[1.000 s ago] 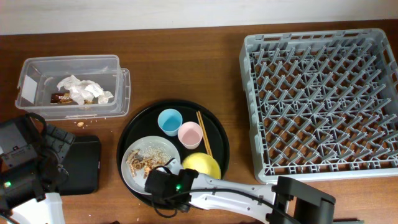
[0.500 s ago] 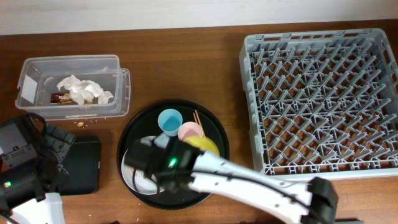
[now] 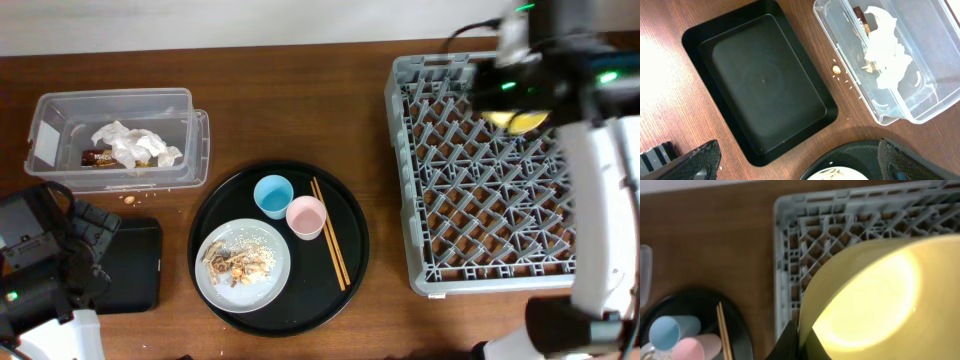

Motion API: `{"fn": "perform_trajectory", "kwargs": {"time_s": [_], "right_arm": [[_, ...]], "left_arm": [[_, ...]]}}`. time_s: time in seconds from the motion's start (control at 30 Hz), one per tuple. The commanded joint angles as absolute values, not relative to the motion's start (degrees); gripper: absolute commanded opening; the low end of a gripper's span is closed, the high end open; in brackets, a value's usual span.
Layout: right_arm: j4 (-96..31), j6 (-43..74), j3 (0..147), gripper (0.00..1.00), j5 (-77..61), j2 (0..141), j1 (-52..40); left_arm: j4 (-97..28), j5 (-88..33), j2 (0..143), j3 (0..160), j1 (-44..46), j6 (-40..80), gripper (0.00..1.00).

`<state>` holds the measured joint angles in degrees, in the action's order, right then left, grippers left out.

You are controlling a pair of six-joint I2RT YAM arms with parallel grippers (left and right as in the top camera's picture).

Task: Sort waste into correct bins and load items into the dishwasher rack
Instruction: 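Carry the yellow cup right and set it in the dish rack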

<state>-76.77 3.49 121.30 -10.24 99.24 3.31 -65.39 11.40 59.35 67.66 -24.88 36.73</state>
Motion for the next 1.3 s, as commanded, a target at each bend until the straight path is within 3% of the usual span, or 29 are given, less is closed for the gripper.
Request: {"fn": "perform_trajectory", "kwargs": {"time_s": [0.0, 0.07, 0.23, 0.33, 0.4, 0.93, 1.1, 1.13, 1.2, 1.27], "right_arm": [[-74.7, -7.2, 121.6, 0.04, -38.8, 104.5, 14.7], [-74.7, -15.5, 121.0, 0.04, -55.1, 109.6, 19.9], [-76.3, -18.6, 119.2, 0.04, -72.9, 121.7, 23.3], [-87.0, -26.0, 118.9, 0.04, -80.5, 126.9, 23.3], [-97.4, -37.0, 118.5, 0.04, -81.6, 127.7, 23.4], [-97.4, -41.5, 97.0, 0.04, -79.5, 127.0, 34.9], [-97.4, -41.6, 97.0, 0.24, -79.3, 126.0, 35.0], [-97.4, -41.6, 97.0, 0.31, -79.3, 125.0, 35.3], [-97.4, -41.5, 97.0, 0.56, -78.5, 121.3, 36.9], [-97.4, -41.3, 97.0, 0.67, -77.4, 118.3, 38.5]], "left_arm": [[-65.5, 11.4, 59.1, 67.7, -25.2, 36.9, 0.99], [-65.5, 11.4, 59.1, 67.7, -25.2, 36.9, 0.99], [-65.5, 11.4, 59.1, 67.7, -25.2, 36.9, 0.99], [-65.5, 11.4, 59.1, 67.7, -25.2, 36.9, 0.99], [-65.5, 11.4, 59.1, 67.7, -25.2, 36.9, 0.99], [-65.5, 11.4, 59.1, 67.7, -25.2, 36.9, 0.99], [-65.5, 11.4, 59.1, 67.7, -25.2, 36.9, 0.99], [-65.5, 11.4, 59.1, 67.7, -25.2, 36.9, 0.99], [-65.5, 11.4, 59.1, 67.7, -25.2, 36.9, 0.99], [-65.5, 11.4, 59.1, 67.7, -25.2, 36.9, 0.99]]}}
